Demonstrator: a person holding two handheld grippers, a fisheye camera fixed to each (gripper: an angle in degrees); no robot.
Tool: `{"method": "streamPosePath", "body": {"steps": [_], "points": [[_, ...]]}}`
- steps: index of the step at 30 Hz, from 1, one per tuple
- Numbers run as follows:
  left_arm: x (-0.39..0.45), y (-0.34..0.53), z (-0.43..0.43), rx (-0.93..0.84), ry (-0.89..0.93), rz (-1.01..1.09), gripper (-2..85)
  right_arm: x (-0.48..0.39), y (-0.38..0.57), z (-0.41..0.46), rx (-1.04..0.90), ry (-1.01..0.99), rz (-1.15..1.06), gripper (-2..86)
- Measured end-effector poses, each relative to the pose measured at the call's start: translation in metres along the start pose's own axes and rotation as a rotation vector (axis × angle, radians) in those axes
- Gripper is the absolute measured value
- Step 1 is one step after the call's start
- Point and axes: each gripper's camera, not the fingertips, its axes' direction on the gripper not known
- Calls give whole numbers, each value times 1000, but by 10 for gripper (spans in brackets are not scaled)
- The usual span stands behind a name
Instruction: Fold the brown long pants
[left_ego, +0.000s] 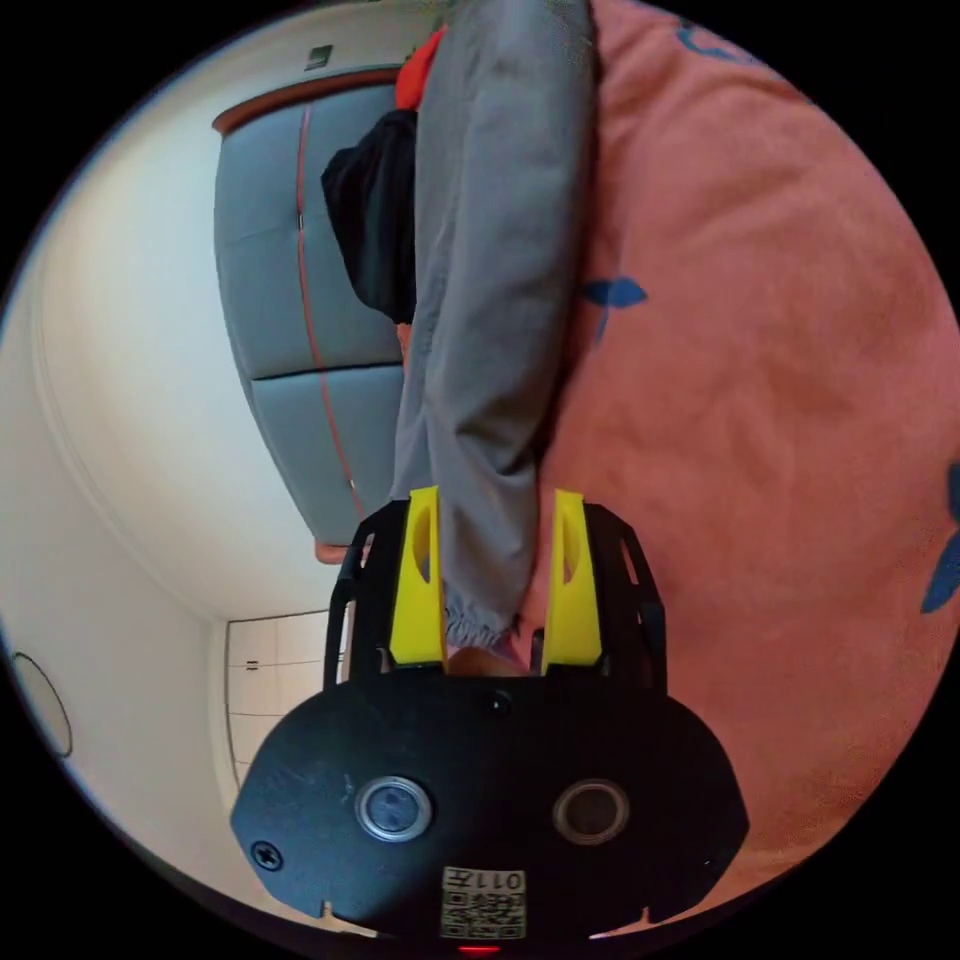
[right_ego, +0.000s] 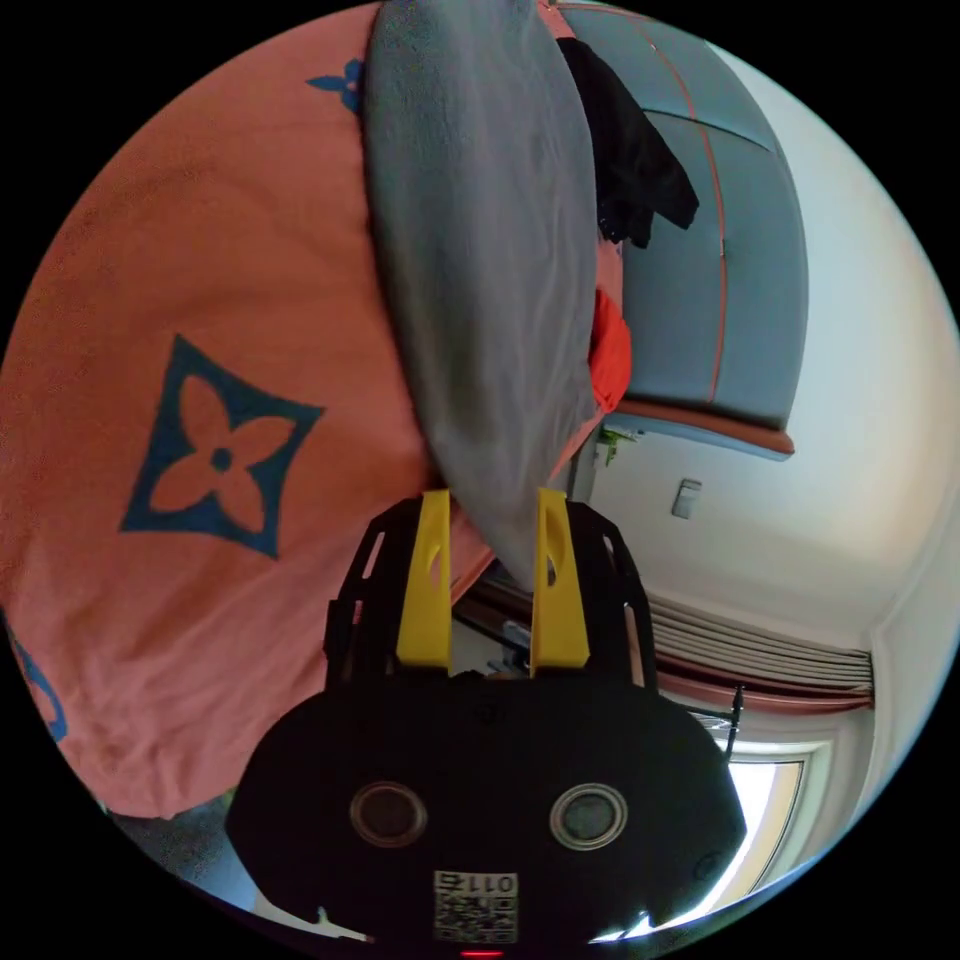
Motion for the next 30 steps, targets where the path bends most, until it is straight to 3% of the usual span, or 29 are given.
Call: {"method": "streamPosePath", "body": {"steps": [2,6,10,13,17,21,24,27,30], "points": [[-6,-2,15,-59,-26,-26,135,6,-12,3,-21,-28,0,122],[-34,-13,66,-214,116,-85,112,11,-32,1,0,-54,-123,110],[-45,-15,84,-191,153,27,35,18,-51,-8,-9,-98,-213,56],[-78,5,84,-175,263,-16,13,60,-61,-26,-39,-267,-111,51],[-108,48,63,-88,317,63,11,100,-54,-59,14,-263,-56,50],[-104,103,18,1,481,280,27,93,-32,-94,17,-313,-206,52],[-98,136,-13,37,596,267,46,76,-15,-112,-33,-434,-248,57],[-88,170,-25,-46,437,236,90,61,-1,-122,-116,-460,-229,103],[-111,226,-24,-145,449,128,94,84,16,-138,-162,-627,-140,119]]}}
